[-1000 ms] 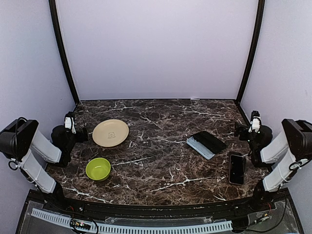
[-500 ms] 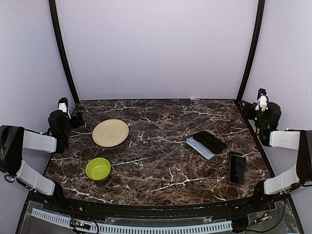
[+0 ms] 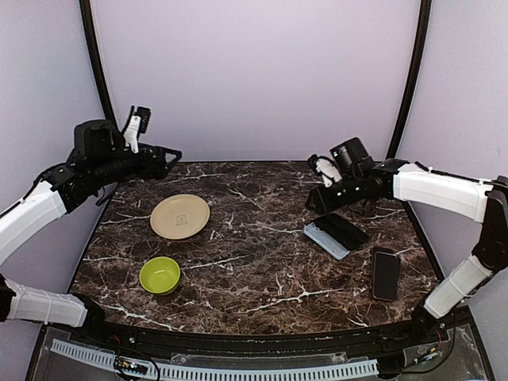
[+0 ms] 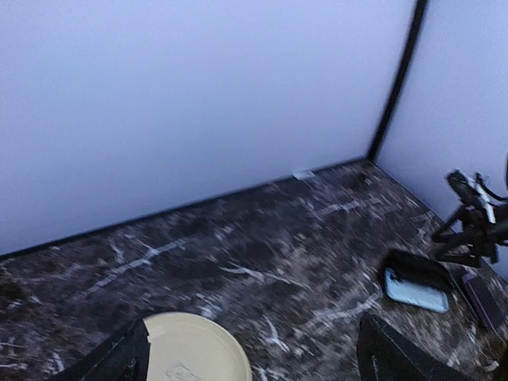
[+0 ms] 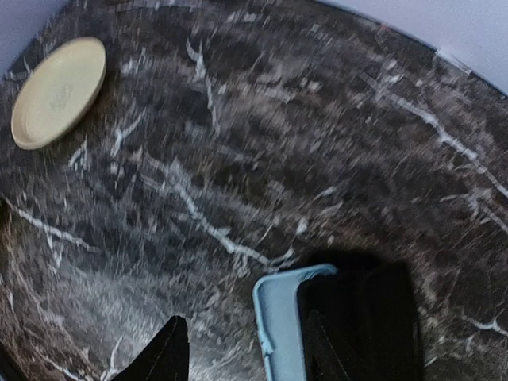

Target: Put the phone into the phone case

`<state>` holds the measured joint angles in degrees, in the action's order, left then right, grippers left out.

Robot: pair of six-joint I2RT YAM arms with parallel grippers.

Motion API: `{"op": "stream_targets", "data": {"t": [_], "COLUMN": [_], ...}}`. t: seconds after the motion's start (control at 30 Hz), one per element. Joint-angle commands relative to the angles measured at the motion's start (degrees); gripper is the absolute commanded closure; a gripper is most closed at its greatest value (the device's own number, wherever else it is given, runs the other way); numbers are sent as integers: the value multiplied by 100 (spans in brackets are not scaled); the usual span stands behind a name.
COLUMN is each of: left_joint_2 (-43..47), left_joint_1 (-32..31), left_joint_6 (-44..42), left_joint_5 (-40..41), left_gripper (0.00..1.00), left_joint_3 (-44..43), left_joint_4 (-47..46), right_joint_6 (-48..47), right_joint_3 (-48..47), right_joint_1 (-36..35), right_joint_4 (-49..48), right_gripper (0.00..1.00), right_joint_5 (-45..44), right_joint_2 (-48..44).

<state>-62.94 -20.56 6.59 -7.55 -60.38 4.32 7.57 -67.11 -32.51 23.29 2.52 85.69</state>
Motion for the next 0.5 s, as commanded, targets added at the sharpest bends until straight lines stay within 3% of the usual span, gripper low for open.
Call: {"op": "stream_targets", "data": {"t": [0.0,0.27,0.47], "left_joint_2": [-161,-968,-1252], "left_joint_1": [-834,-1509,-1530], "left_joint_6": [-38,-231,-329], "left_joint_5": [-473,-445,-723], "left_gripper": [11,14,15], "left_joint_3": [280,497,537], "left_joint_4": [1495,1626,1257], "right_joint_6": [322,686,987], "right_joint_3": [187,401,598], "right_joint_1": [-751,-761,-765], "right_joint_4": [1538,1359,1220], "right_gripper": [49,46,68], "right_joint_5": [-1251,-1615,-1450], "right_joint_2": [462,1269,1592]}}
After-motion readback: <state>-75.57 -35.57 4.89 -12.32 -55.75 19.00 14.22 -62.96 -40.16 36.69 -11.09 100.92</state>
